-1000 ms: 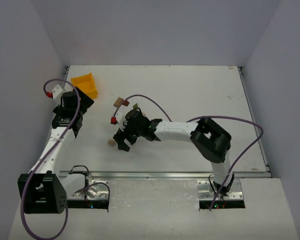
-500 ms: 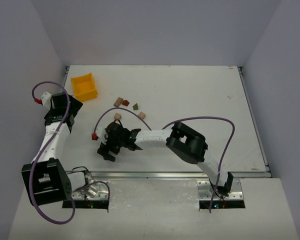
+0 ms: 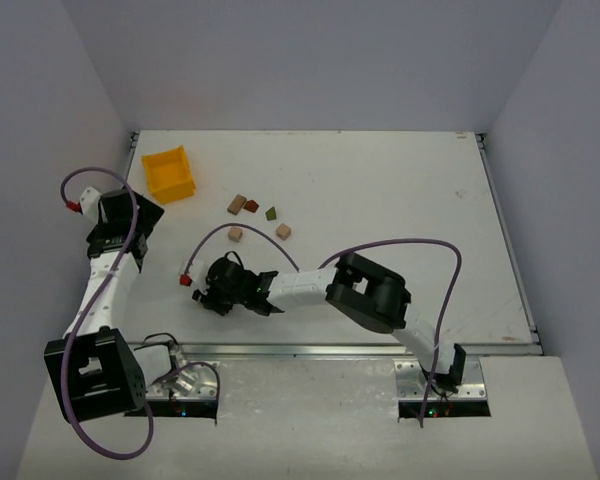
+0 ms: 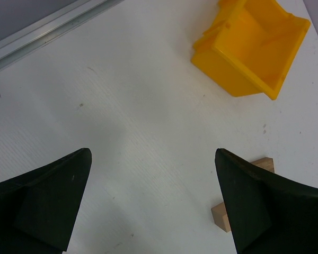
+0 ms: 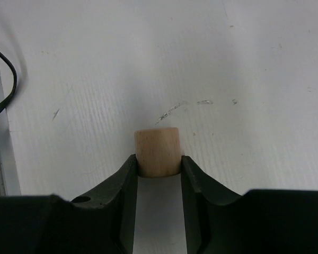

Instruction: Build the wood block tower

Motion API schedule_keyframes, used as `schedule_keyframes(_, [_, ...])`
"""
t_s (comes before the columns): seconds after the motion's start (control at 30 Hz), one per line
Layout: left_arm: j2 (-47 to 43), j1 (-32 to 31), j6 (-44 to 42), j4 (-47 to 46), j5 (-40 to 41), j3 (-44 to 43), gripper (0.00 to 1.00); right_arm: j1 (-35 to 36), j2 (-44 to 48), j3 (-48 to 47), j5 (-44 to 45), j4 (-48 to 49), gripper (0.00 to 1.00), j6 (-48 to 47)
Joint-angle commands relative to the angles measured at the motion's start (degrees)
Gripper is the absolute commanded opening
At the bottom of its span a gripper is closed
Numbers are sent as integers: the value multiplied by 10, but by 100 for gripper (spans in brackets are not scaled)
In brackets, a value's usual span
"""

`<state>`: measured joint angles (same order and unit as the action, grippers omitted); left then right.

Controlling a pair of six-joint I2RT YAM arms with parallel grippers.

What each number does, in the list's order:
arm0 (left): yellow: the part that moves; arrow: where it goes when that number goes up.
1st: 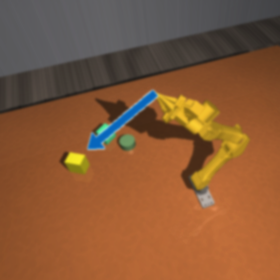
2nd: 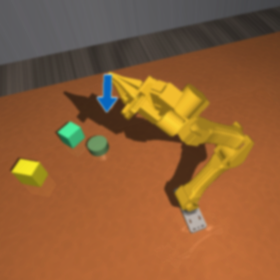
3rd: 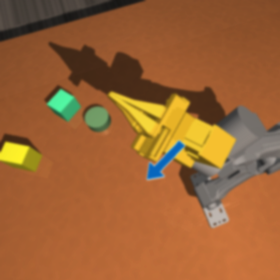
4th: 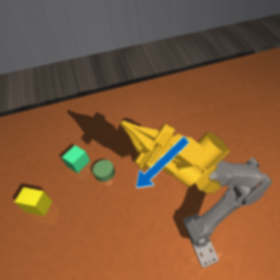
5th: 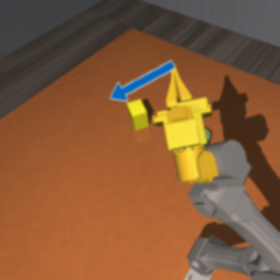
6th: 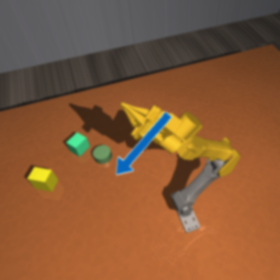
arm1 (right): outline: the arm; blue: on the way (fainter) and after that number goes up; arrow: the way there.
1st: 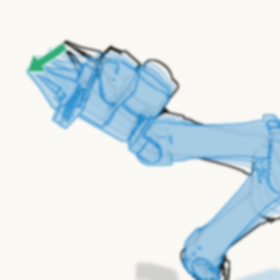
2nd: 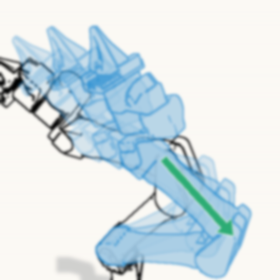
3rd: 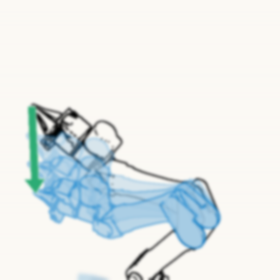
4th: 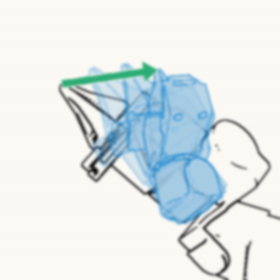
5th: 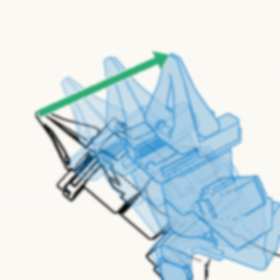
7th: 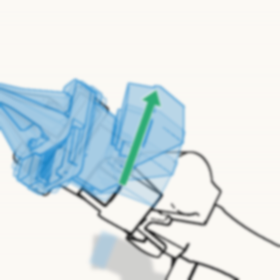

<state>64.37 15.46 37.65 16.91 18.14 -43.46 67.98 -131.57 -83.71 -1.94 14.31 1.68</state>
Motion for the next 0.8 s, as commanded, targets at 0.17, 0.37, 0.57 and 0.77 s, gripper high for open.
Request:
schedule_keyframes(0.17, [-35, 6, -30, -64, -102, 25, 100, -66, 80, 41, 83, -19, 20, -3])
schedule_keyframes(0.37, [-28, 7, -25, -104, -174, 44, 100, -158, 80, 2, 88, -74, 21, 9])
schedule_keyframes(0.57, [-18, 4, 5, -184, -270, 83, 100, -208, 24, -76, 93, -105, 22, -5])
schedule_keyframes(0.77, [-2, 1, 16, -219, -285, 95, 100, -218, -41, -179, 81, -138, 26, -10])
